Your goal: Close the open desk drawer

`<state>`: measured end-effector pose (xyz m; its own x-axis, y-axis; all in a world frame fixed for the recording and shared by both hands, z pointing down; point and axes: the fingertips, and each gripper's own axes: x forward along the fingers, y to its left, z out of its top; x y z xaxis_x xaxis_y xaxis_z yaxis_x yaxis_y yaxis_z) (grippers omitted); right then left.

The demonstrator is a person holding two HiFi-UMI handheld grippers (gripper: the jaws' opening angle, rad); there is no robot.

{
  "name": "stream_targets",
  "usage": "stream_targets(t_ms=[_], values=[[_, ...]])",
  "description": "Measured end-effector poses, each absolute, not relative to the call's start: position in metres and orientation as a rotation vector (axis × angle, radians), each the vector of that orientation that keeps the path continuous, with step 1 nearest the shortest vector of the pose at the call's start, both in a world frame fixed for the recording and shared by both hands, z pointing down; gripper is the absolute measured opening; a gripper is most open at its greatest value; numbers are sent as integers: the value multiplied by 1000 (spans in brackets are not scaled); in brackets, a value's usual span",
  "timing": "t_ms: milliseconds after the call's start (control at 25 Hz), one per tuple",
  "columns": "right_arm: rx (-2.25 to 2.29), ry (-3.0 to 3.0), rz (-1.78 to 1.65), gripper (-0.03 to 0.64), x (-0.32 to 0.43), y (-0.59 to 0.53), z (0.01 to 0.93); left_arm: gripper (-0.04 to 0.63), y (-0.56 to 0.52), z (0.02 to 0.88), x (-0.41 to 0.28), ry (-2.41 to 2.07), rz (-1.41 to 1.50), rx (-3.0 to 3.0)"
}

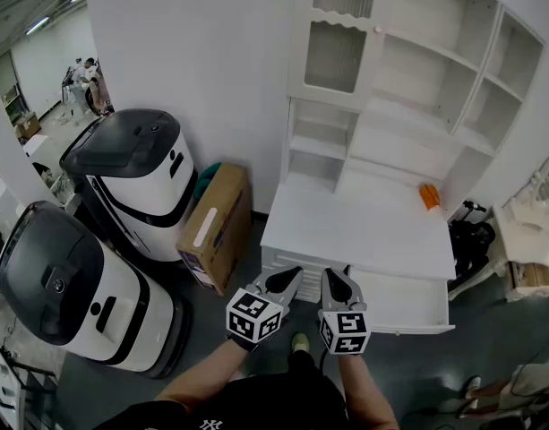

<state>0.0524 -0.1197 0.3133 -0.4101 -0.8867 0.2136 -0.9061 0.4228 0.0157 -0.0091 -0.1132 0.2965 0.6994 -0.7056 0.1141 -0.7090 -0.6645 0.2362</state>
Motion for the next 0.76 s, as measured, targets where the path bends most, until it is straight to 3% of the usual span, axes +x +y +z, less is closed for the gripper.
stream_targets(t_ms=[760], values=[[1524,-2560,225,23,49,-135,319,2,-127,298,-3,-1157,27,2641]])
